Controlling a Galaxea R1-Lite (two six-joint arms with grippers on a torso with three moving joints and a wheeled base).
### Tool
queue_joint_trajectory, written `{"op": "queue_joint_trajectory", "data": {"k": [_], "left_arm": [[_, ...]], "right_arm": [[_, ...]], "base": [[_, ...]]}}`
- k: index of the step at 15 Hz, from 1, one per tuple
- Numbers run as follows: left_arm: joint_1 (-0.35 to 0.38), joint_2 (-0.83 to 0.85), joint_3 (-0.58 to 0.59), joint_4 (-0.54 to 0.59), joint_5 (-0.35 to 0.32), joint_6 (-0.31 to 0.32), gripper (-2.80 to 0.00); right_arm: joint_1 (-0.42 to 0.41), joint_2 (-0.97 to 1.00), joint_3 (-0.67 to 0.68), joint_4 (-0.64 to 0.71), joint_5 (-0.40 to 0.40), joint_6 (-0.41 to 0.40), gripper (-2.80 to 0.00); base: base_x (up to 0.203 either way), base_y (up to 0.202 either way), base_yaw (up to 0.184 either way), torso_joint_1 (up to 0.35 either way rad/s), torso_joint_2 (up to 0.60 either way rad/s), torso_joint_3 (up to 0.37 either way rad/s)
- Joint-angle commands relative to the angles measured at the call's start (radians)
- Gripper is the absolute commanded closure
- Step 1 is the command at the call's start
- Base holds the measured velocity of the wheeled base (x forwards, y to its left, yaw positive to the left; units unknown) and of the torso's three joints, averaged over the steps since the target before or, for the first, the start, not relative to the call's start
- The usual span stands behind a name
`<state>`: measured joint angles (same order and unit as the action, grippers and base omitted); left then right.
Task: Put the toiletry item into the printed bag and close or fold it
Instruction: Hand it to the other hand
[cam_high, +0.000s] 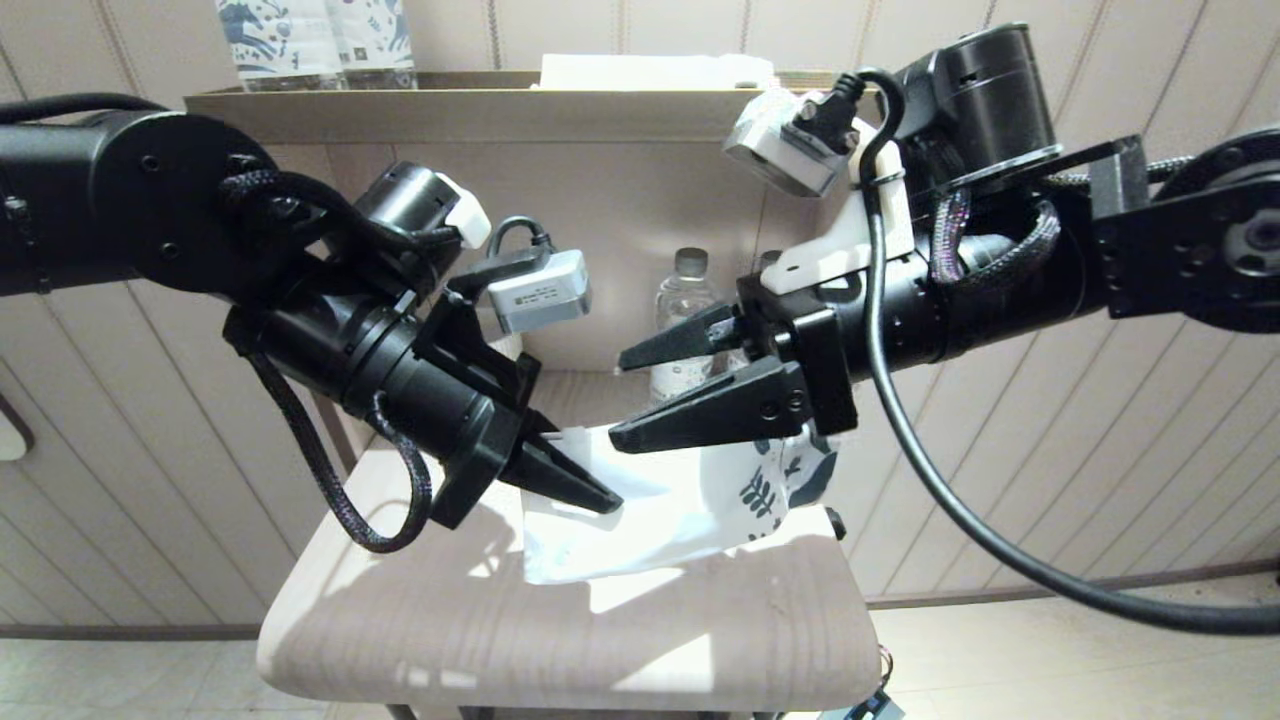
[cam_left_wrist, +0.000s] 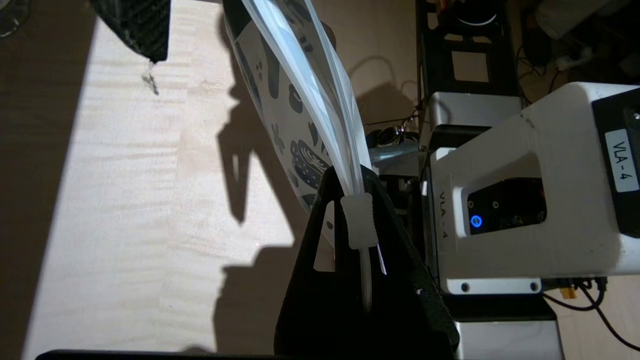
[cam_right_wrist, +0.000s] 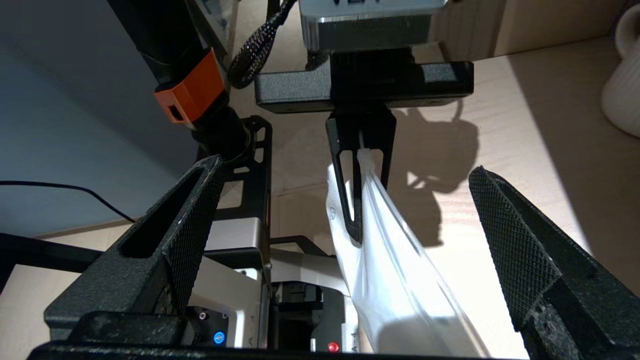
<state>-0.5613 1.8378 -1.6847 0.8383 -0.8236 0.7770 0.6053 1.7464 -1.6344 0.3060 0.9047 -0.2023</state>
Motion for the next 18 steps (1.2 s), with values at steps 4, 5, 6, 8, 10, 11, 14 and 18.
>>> {"op": "queue_joint_trajectory", "data": {"k": [4,5,6,8,10,11,14,18], "left_arm": [[0.001,-0.037,0.118,-0.142,-0.007,-0.015,0.0],[0.001,-0.041,0.112,-0.136,-0.001,-0.016,0.0],[0.001,-0.039,0.095,-0.124,0.021,-0.017,0.0],[0.001,-0.029,0.043,-0.055,0.067,-0.013,0.0],[0.0,-0.017,0.014,0.012,0.111,0.014,0.0],[0.0,-0.011,0.017,0.016,0.116,0.035,0.0],[-0.002,-0.013,0.03,0.016,0.116,0.053,0.0],[0.0,-0.064,0.111,-0.005,0.115,0.073,0.0]], "right_arm": [[0.003,0.047,-0.065,0.069,-0.025,-0.005,-2.8],[0.002,0.057,-0.107,0.114,-0.071,-0.01,-2.8],[0.002,0.072,-0.162,0.178,-0.128,-0.029,-2.8],[0.002,0.107,-0.285,0.338,-0.228,-0.125,-2.8],[0.003,0.123,-0.347,0.411,-0.312,-0.216,-2.8],[0.011,0.123,-0.34,0.418,-0.326,-0.238,-2.8],[0.019,0.125,-0.338,0.421,-0.319,-0.247,-2.8],[0.066,0.124,-0.337,0.412,-0.319,-0.249,-2.8]], "base": [[0.0,0.0,0.0,0.0,0.0,0.0],[0.0,0.0,0.0,0.0,0.0,0.0],[0.0,0.0,0.0,0.0,0.0,0.0],[0.0,0.0,0.0,0.0,0.0,0.0],[0.0,0.0,0.0,0.0,0.0,0.0],[0.0,0.0,0.0,0.0,0.0,0.0],[0.0,0.0,0.0,0.0,0.0,0.0],[0.0,0.0,0.0,0.0,0.0,0.0]]}}
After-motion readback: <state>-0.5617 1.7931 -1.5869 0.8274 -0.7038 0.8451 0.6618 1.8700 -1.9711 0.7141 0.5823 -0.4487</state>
